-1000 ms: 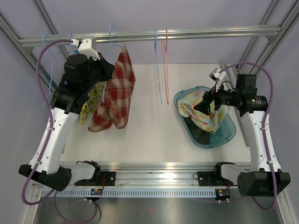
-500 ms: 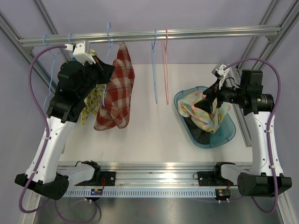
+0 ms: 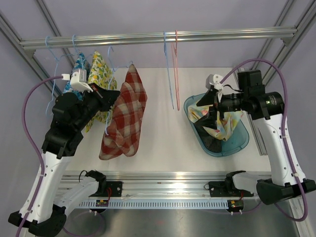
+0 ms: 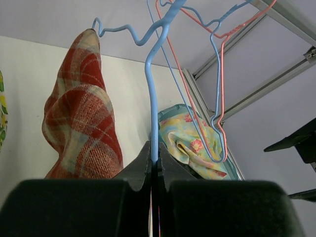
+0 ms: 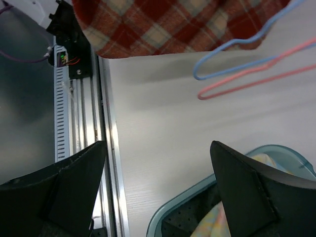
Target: Remove the skirt from the hanger
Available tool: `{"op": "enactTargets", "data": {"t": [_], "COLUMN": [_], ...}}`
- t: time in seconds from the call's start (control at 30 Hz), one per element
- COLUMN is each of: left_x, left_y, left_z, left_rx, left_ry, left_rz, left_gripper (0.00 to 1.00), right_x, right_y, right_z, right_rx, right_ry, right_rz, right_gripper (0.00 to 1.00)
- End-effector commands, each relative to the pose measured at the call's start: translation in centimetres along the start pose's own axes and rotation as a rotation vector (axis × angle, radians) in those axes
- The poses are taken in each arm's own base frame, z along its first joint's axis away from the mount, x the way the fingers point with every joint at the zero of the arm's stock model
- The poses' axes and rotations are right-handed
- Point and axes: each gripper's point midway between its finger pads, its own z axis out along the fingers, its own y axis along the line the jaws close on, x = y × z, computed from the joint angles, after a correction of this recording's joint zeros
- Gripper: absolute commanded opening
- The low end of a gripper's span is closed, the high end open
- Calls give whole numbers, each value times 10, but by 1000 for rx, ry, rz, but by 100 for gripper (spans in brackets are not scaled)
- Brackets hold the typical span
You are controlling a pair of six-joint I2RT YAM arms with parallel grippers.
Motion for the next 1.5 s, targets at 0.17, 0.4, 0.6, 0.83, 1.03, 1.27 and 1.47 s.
{"op": "enactTargets", "data": {"t": [0.17, 0.4, 0.6, 0.83, 1.03, 1.27, 1.47], "left_x": [-5, 7, 14, 16, 13, 9, 11], "left_y": [-15, -11, -13, -18, -23, -25, -23], "left_z": [-5, -5, -7, -8, -7, -9, -12], "left_rx": [105, 88, 82, 99, 127, 130, 132], "left_ry": [-96, -118, -136, -144, -154, -168, -168], "left_rz": [-148, -249, -277, -283, -280, -260, -244], "left_gripper": [0, 0, 0, 0, 0, 0, 0], "right_x": [-19, -27, -60, -71, -58, -48, -55], "right_y": [41, 80, 111, 131, 137, 140, 146], "right_z": [54, 131, 172, 211, 237, 252, 253], "right_rx": [-164, -222, -266, -226, -196, -165, -203], "right_ry": [91, 164, -17, -86, -27, 6, 2], "right_rz": [-169, -228, -87, 29, 96, 121, 109], "right_gripper": [93, 93, 100, 100, 89, 56, 23]}}
